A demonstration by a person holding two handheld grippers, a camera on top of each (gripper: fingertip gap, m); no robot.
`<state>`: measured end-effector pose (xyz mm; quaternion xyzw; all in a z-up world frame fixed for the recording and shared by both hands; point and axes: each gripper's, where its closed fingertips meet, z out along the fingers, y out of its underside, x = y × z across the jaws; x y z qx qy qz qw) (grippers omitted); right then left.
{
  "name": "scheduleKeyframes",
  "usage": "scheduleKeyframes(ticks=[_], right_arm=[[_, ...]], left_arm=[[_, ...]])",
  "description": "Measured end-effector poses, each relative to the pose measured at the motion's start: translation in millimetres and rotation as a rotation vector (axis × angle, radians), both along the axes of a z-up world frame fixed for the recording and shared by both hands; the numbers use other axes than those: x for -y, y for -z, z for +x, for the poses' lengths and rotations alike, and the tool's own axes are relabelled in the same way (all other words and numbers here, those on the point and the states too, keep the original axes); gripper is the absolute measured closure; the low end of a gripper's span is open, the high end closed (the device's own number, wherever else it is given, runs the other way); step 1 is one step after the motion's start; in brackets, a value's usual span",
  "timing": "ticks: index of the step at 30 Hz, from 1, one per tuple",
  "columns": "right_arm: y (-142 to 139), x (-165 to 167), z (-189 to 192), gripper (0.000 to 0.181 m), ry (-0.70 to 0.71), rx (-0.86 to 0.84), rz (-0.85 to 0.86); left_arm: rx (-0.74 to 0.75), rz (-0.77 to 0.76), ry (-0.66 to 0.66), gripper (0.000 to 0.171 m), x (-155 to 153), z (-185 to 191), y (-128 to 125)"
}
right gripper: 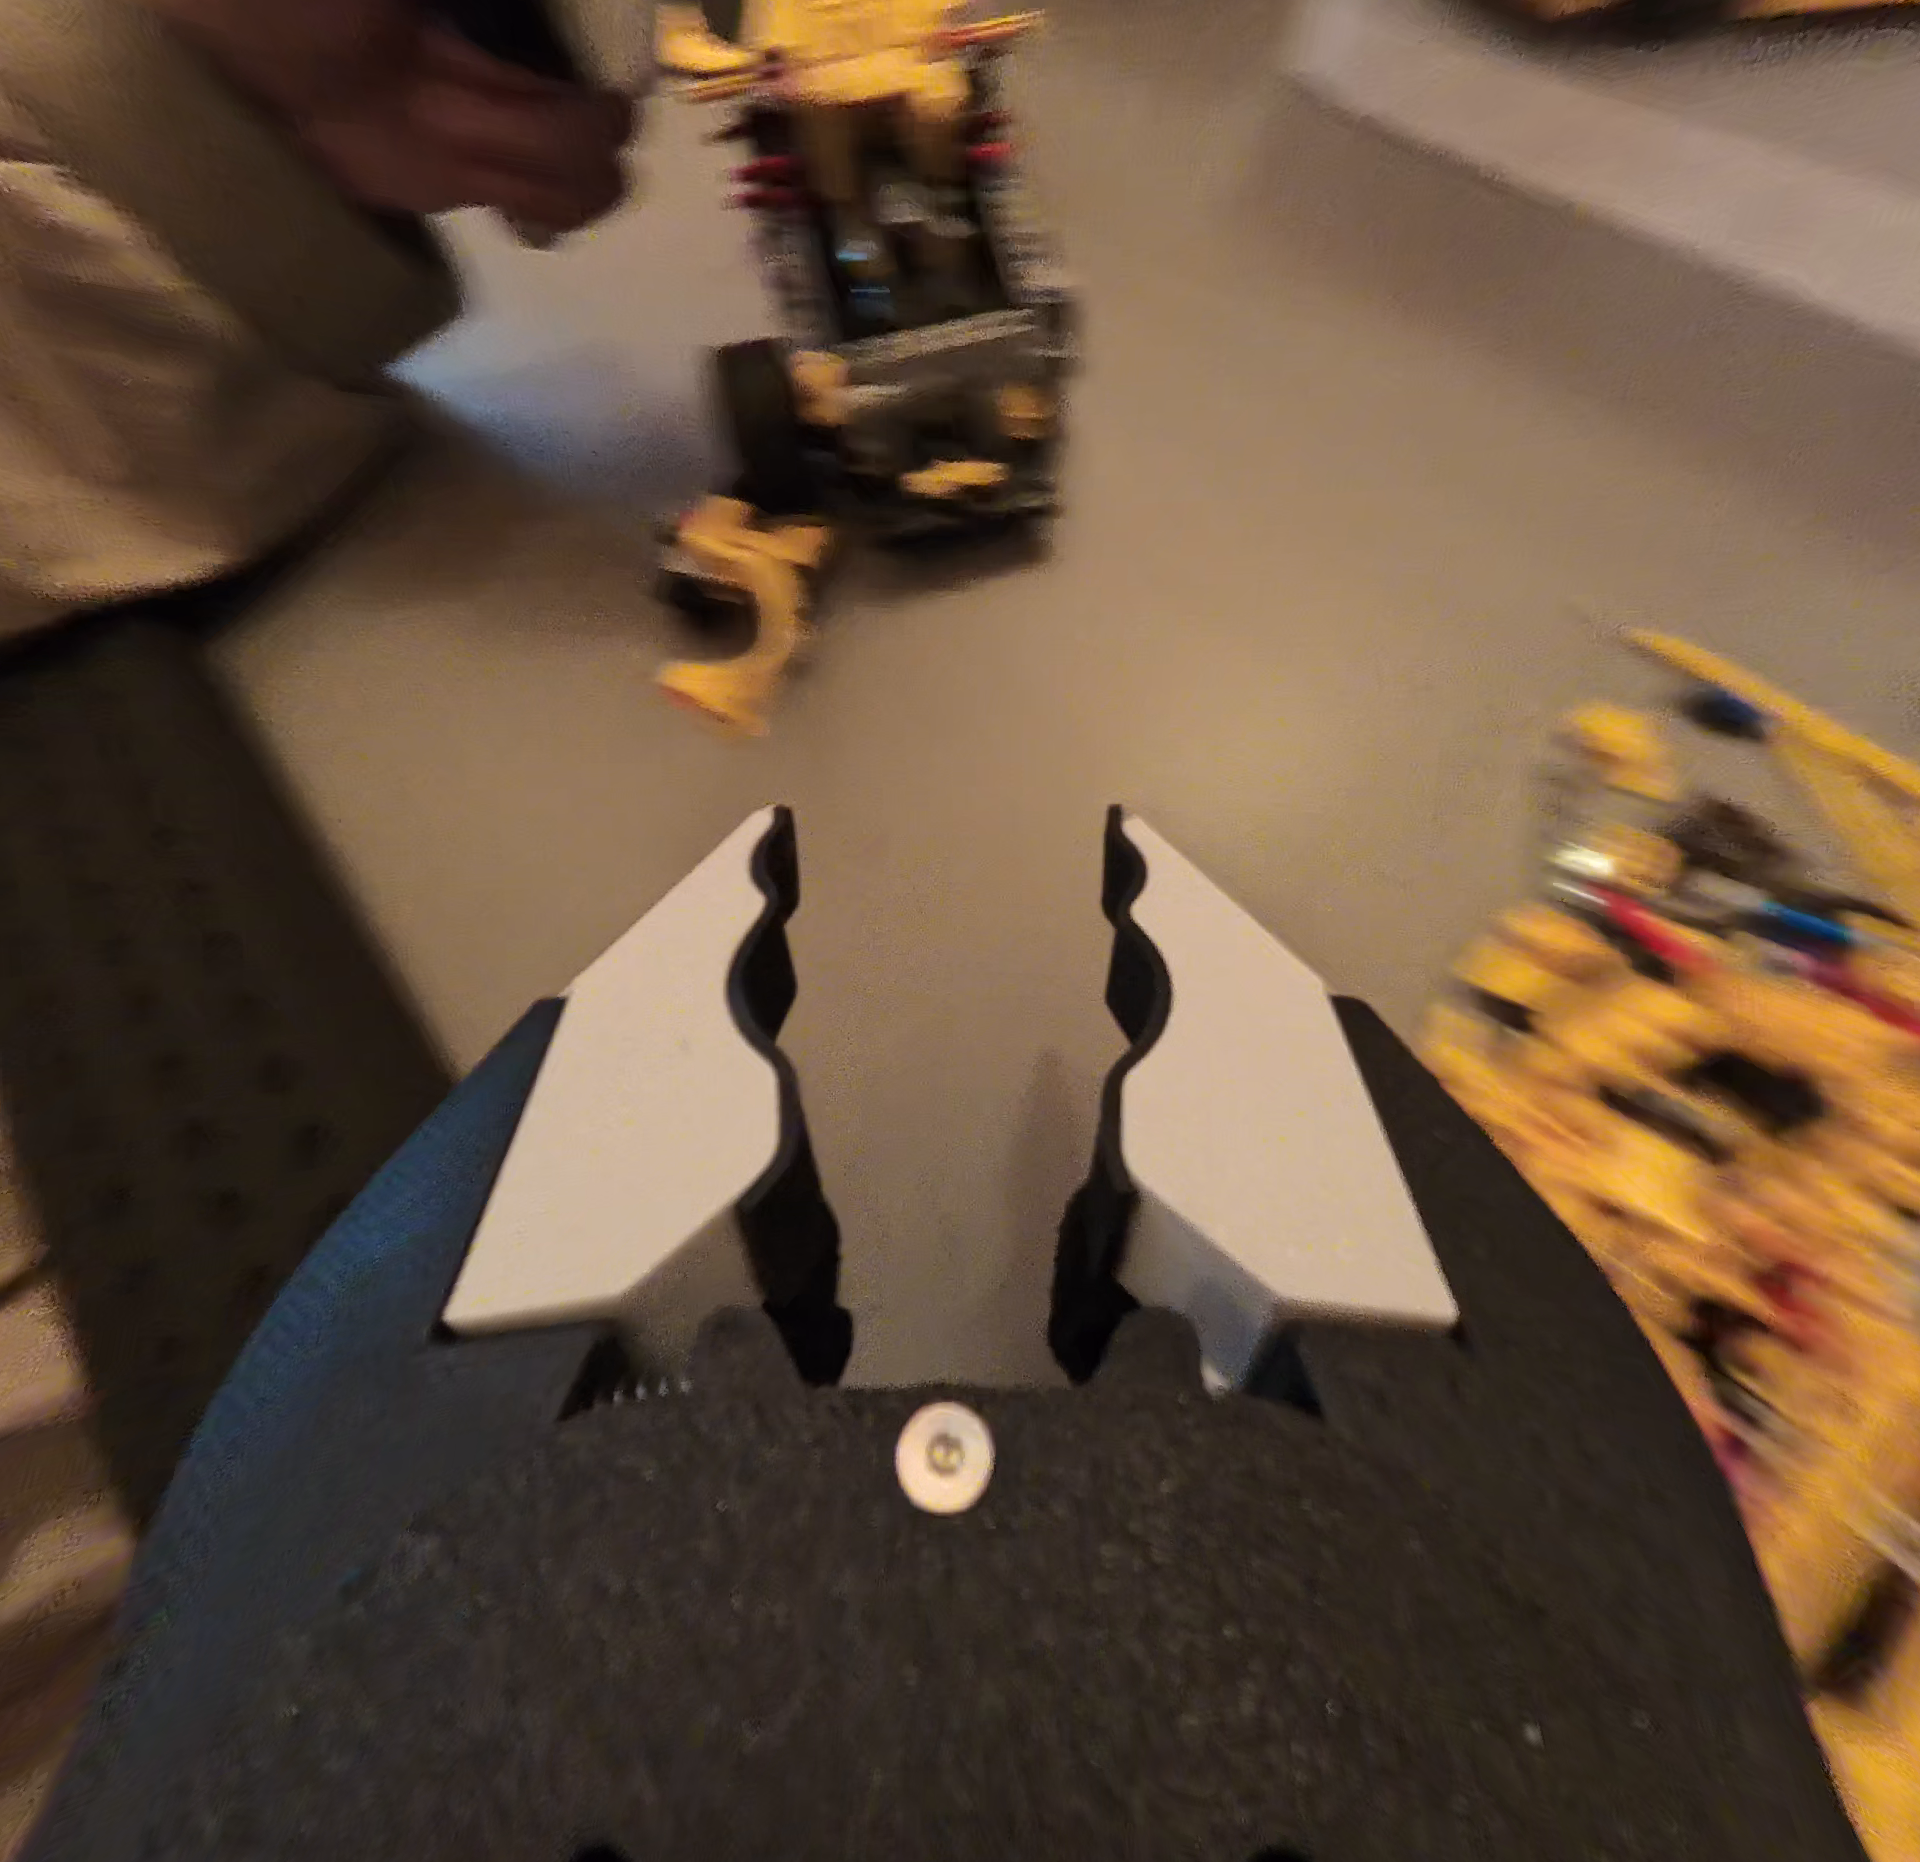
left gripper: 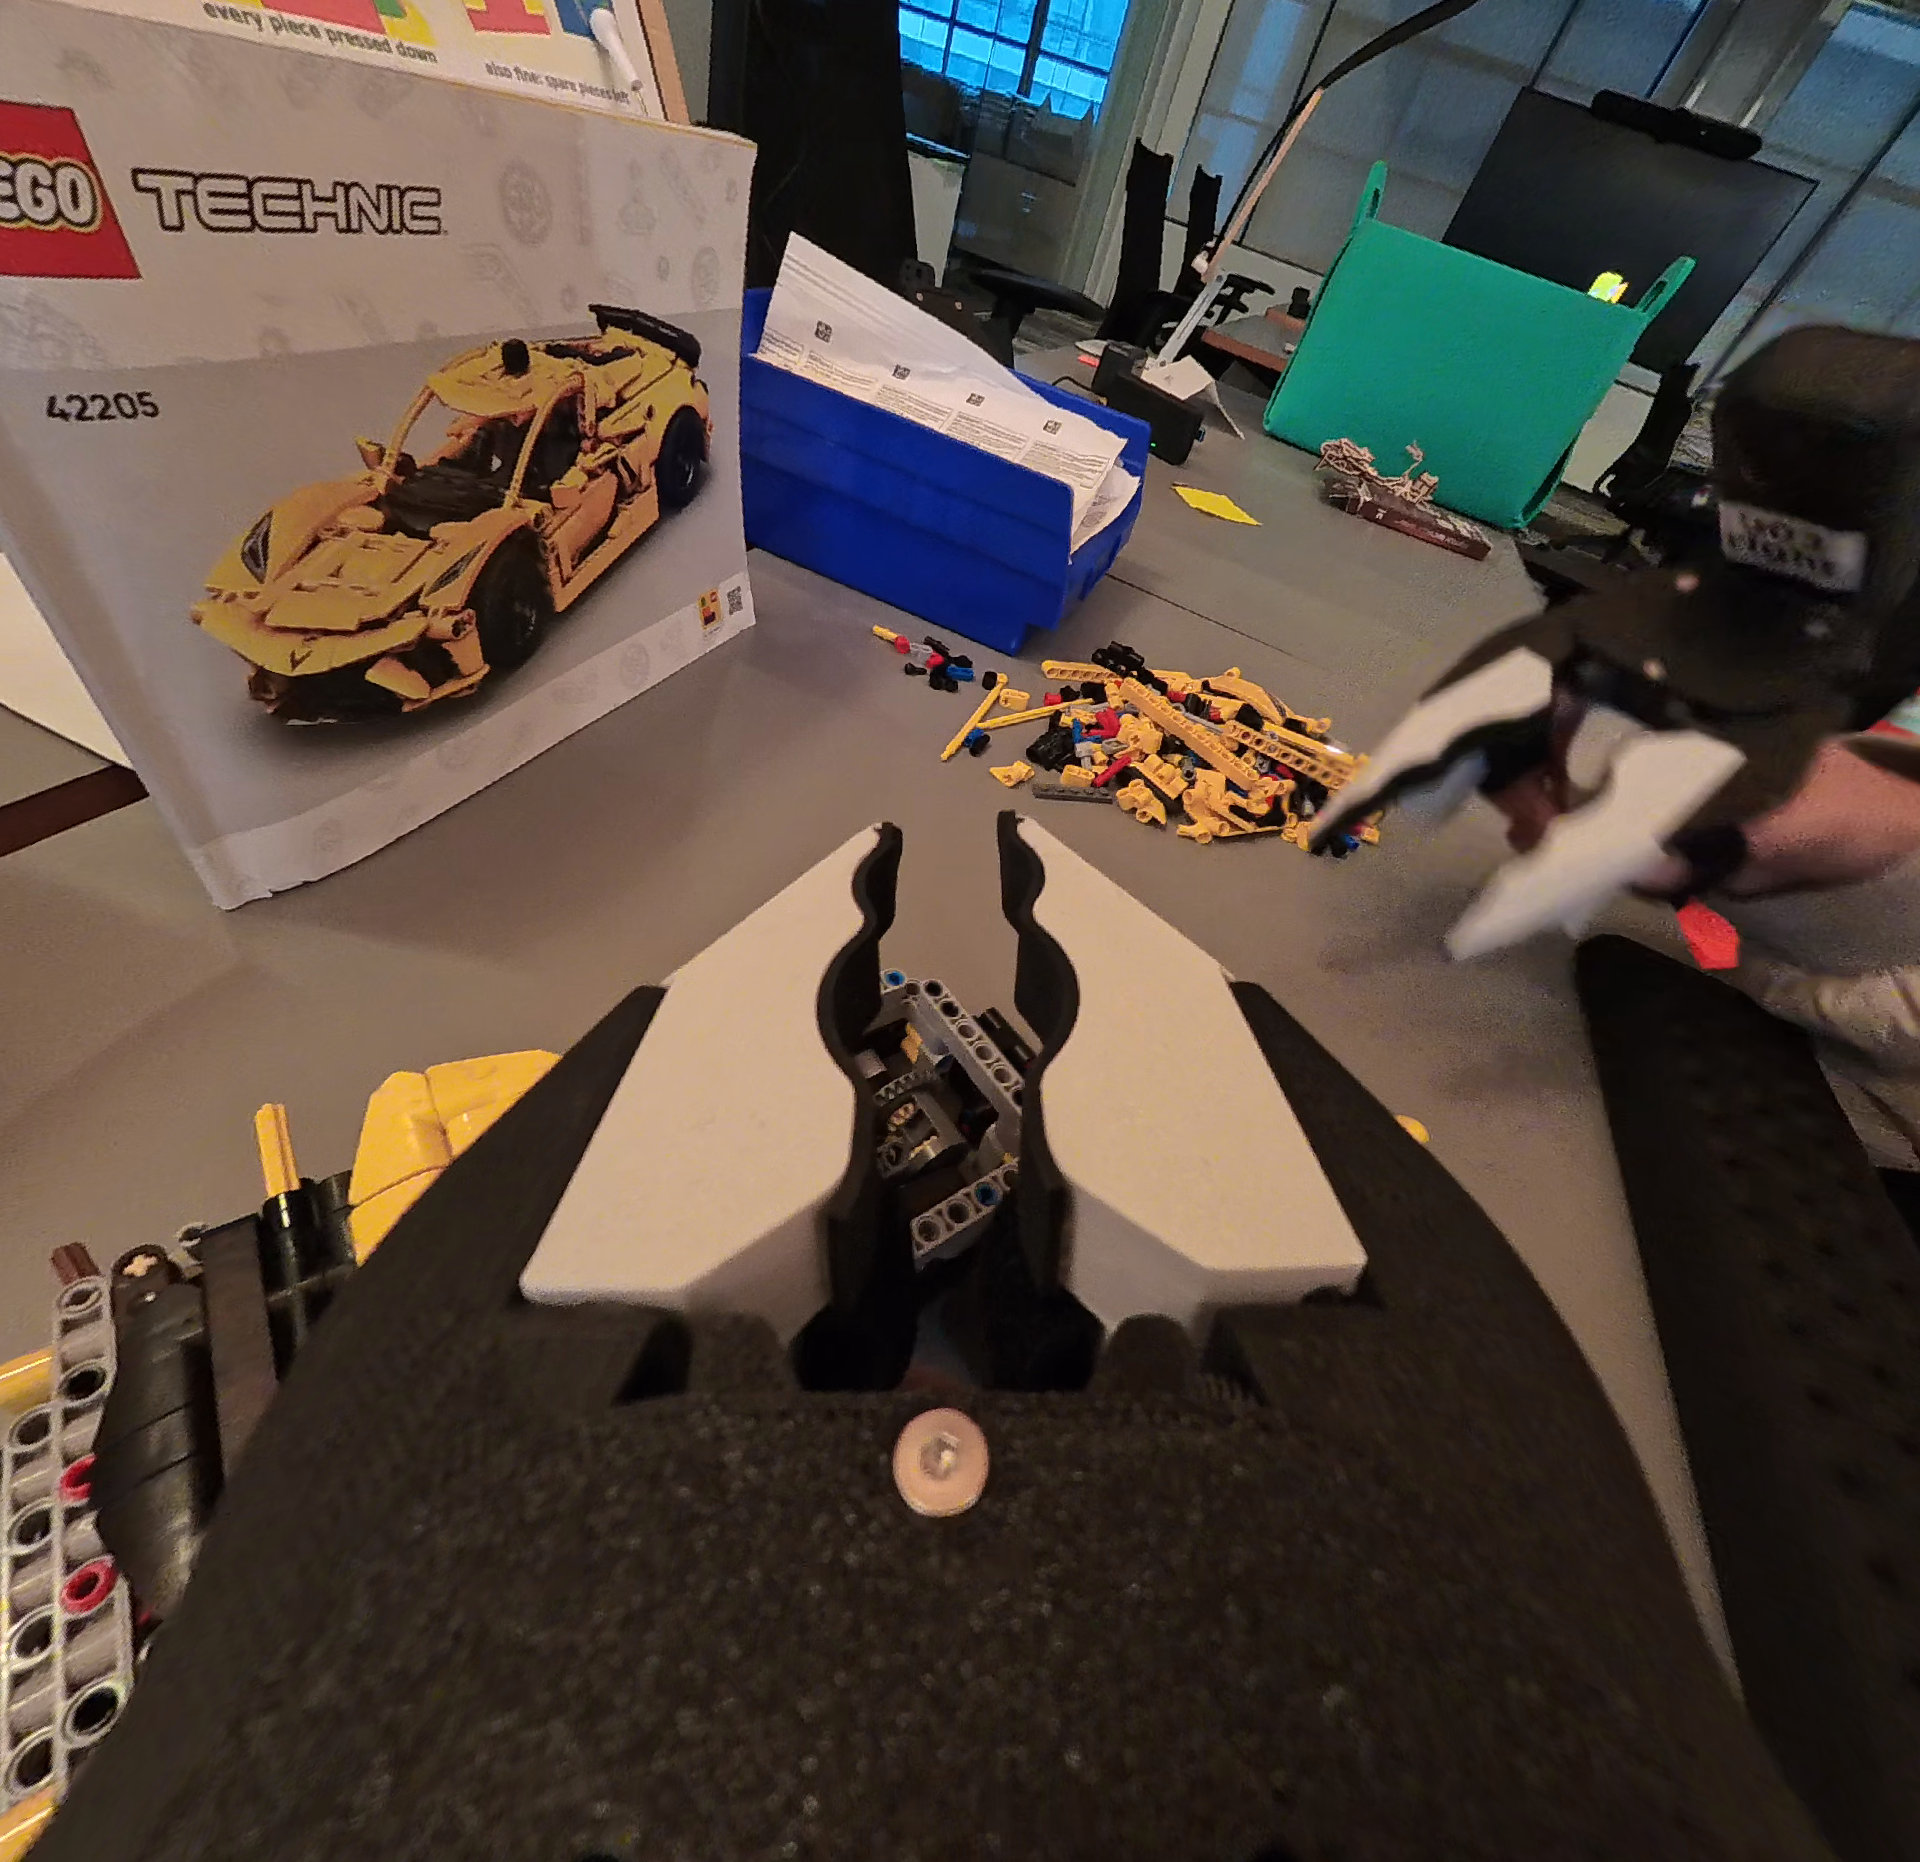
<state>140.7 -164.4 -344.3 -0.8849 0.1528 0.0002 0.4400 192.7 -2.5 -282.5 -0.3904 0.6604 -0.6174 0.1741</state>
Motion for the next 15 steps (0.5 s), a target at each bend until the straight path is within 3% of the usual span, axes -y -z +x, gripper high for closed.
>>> scheduleKeyframes(ticks=[2, 4, 7, 9, 10, 15], right_arm=[[14, -38, -34, 0.117, -0.075, -0.059, 0.006], [28, -60, -43, 0.119, -0.066, -0.037, -0.017], [44, -75, -33, 0.142, -0.008, 0.012, -0.065], [45, -78, -26, 0.175, 0.008, 0.03, -0.075], [45, -78, -25, 0.177, -0.003, 0.024, -0.097], [-8, -76, -9, 0.178, -0.018, -0.135, -0.04]], left_arm=[[-0.008, 0.003, 0.0, 0.154, 1, 1, 3], [-0.014, 0.009, 0.004, 0.154, 2, 1, 5], [-0.018, 0.016, 0.024, 0.154, 7, -1, 6], [-0.019, 0.022, 0.047, 0.154, 10, -4, 5], [-0.021, 0.023, 0.069, 0.154, 12, -6, 5], [-0.028, -0.117, 0.321, 0.151, 26, -40, -14]])
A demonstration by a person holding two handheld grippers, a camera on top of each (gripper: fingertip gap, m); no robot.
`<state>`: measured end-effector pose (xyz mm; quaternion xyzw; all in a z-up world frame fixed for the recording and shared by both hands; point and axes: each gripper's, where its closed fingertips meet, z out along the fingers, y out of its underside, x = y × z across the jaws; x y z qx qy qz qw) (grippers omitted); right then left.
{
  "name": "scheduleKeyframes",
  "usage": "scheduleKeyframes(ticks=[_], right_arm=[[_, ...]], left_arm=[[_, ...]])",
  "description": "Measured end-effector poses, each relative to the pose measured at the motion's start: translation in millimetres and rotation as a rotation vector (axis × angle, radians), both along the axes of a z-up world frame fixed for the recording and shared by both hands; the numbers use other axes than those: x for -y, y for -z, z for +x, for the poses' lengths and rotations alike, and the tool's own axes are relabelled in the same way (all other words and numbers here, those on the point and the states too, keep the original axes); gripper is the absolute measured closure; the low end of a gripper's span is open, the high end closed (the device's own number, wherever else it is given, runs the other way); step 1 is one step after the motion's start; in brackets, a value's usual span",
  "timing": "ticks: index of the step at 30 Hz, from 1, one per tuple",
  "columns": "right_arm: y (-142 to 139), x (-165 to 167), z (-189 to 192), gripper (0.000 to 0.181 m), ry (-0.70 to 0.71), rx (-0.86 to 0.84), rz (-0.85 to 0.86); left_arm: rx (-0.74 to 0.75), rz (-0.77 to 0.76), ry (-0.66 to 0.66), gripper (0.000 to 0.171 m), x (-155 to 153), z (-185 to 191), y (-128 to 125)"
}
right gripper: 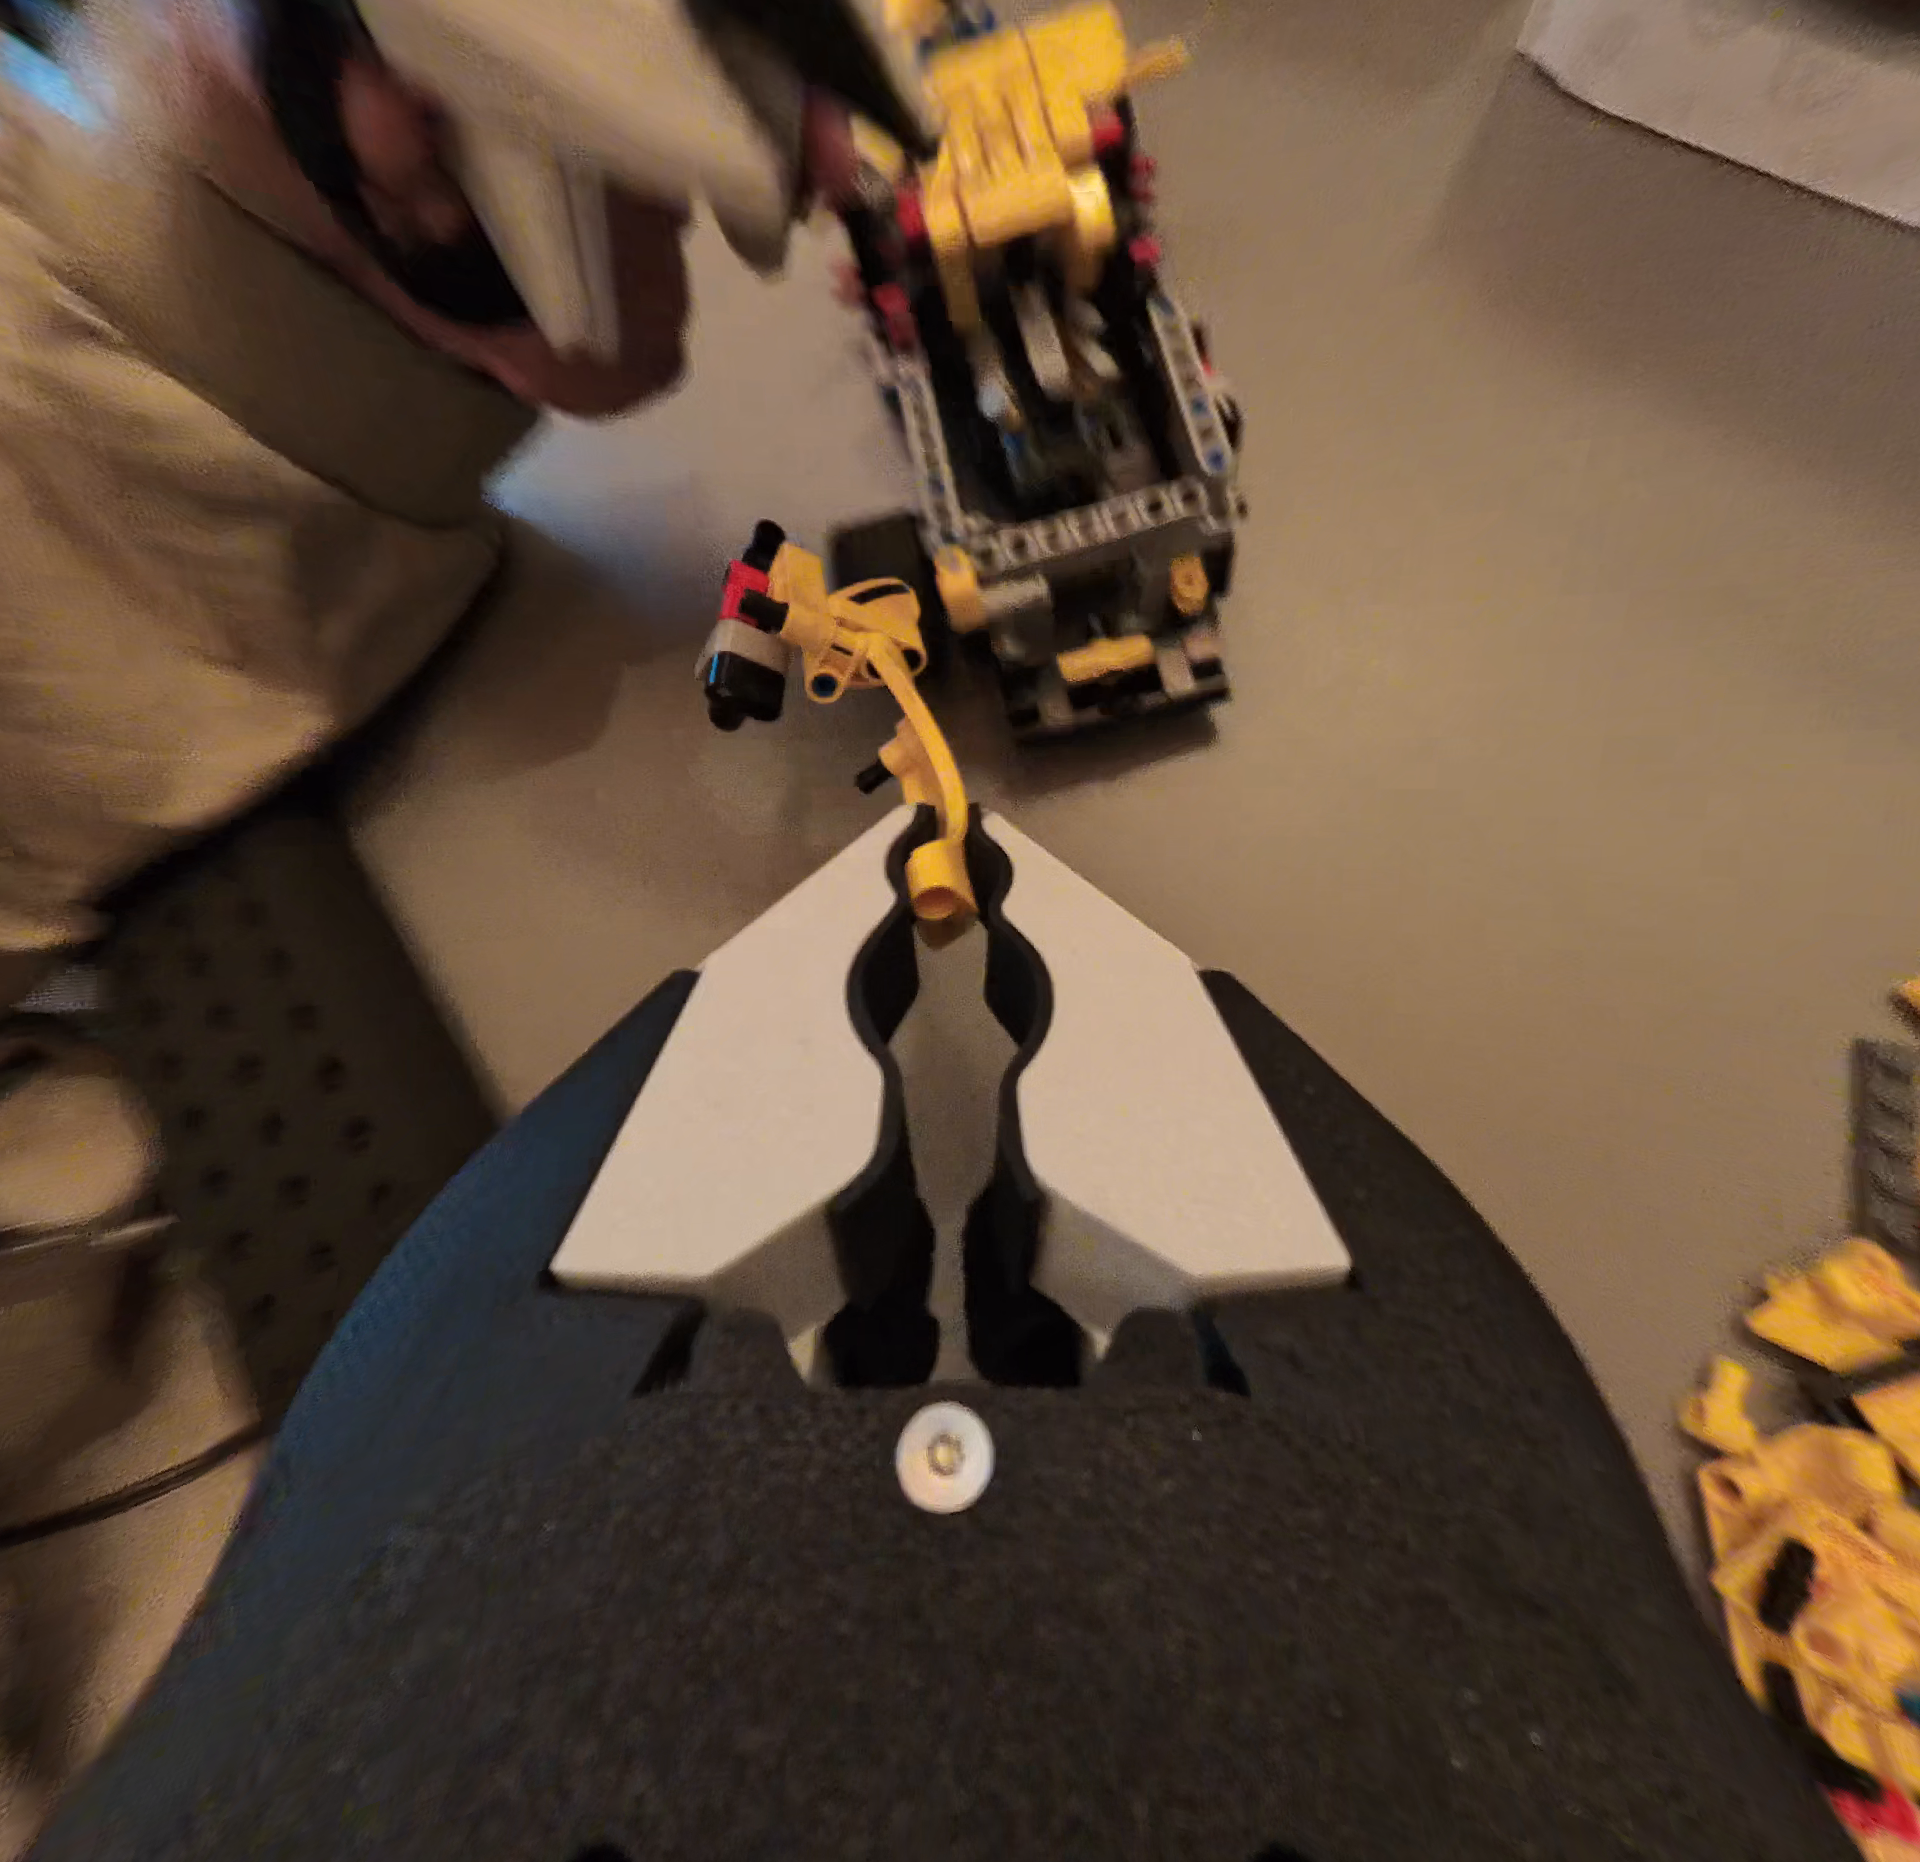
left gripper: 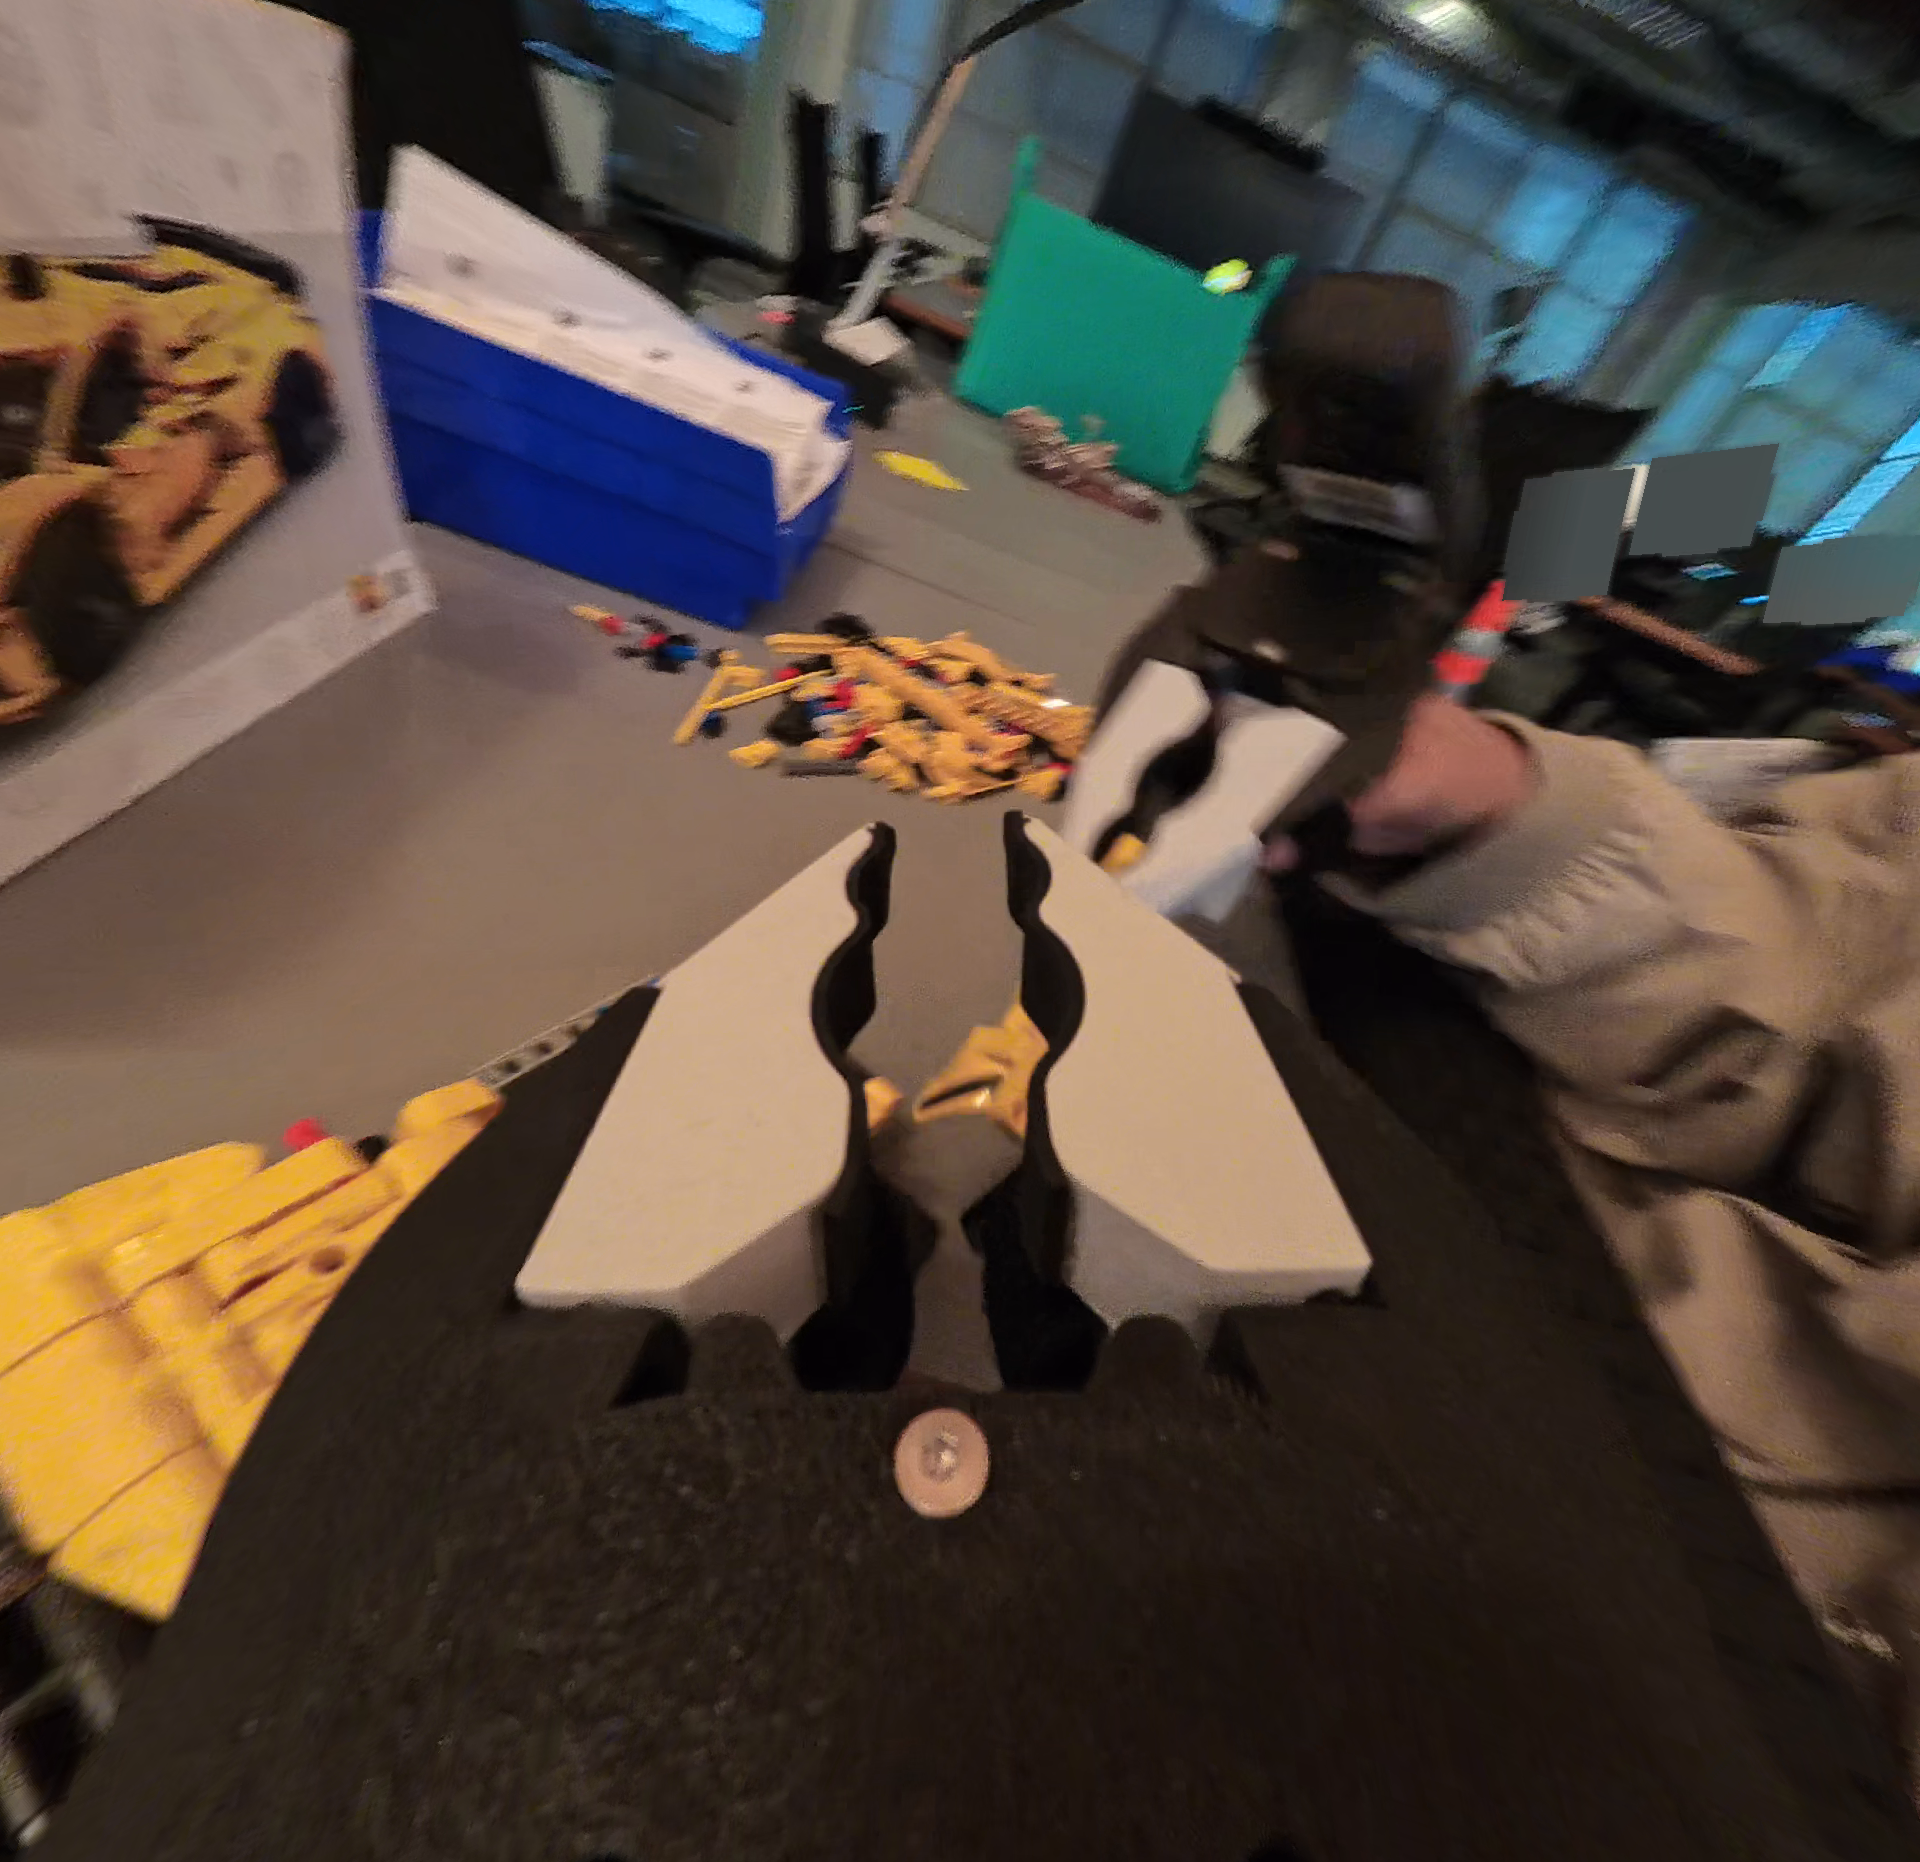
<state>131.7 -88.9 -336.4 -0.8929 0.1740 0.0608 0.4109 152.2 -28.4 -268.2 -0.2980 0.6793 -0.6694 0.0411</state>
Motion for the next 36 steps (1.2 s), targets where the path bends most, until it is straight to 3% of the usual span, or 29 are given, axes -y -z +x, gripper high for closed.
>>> scheduleKeyframes(ticks=[2, 5, 8, 11, 14, 17, 21, 26, 28, 32, 36], right_arm=[[-37, -5, 6, 0.178, -0.021, -0.186, 0.102], [-86, -15, 12, 0.178, -0.13, -0.424, 0.301], [-103, -29, 22, 0.177, -0.195, -0.637, 0.456], [-115, -41, 25, 0.177, -0.253, -0.91, 0.648], [-98, -52, 19, 0.178, -0.281, -1.002, 0.684], [-79, -60, 11, 0.178, -0.289, -1.08, 0.684], [-74, -59, 8, 0.178, -0.285, -1.093, 0.653], [-73, -55, 11, 0.177, -0.27, -1.081, 0.681], [-81, -54, 17, 0.176, -0.25, -1.004, 0.745], [-79, -58, 33, 0.176, -0.124, -0.653, 0.711], [-82, -52, 35, 0.176, -0.12, -0.579, 0.711]], left_arm=[[0.02, -0.106, 0.063, 0.148, -5, -11, -19], [0.109, -0.32, 0.044, 0.144, -30, -15, -58], [0.148, -0.529, 0.015, 0.142, -61, -17, -88], [0.15, -0.421, -0.012, 0.143, -60, -14, -75], [0.143, -0.223, -0.02, 0.142, -41, -9, -49], [0.142, -0.16, -0.028, 0.143, -29, -5, -39], [0.135, -0.151, 0.02, 0.16, -21, -9, -35], [0.119, -0.165, -0.001, 0.161, -17, -4, -35], [0.081, -0.227, -0.031, 0.162, -19, 2, -39], [-0.006, -0.322, -0.103, 0.163, -23, 15, -41], [0.038, -0.333, -0.074, 0.163, -16, 11, -43]])
